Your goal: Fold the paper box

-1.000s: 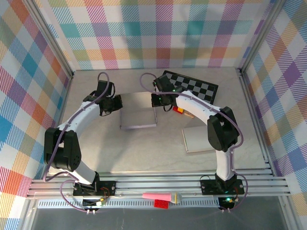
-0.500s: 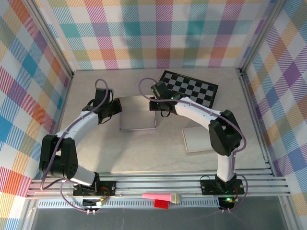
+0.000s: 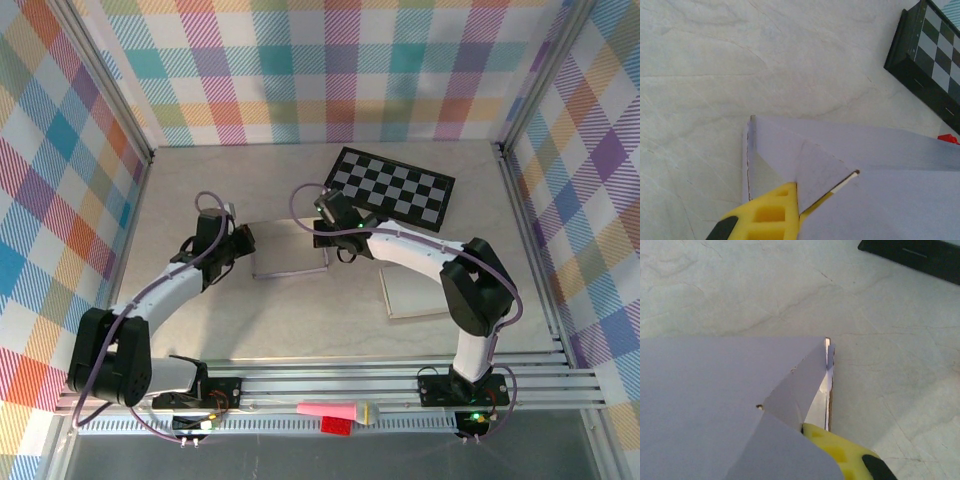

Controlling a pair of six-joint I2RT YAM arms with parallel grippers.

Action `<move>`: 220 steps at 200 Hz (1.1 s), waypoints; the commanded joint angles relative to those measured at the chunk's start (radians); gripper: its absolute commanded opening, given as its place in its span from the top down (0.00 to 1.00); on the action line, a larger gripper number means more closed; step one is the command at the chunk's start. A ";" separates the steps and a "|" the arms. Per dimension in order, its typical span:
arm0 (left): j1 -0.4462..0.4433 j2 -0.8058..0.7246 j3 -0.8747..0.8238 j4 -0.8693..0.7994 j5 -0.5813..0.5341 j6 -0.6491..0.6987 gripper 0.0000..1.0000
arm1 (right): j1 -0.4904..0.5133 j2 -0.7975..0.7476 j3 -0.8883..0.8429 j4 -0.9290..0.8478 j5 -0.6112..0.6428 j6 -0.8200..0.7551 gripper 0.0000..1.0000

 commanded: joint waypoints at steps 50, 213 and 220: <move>-0.105 -0.082 -0.143 0.090 -0.188 -0.082 0.97 | 0.018 -0.032 -0.060 -0.019 0.069 -0.010 1.00; -0.250 -0.077 -0.209 0.119 -0.423 -0.117 0.97 | 0.017 -0.250 -0.032 -0.229 -0.175 0.013 0.47; -0.251 -0.070 -0.203 0.118 -0.421 -0.113 0.97 | 0.017 -0.275 -0.027 -0.250 -0.186 0.028 0.43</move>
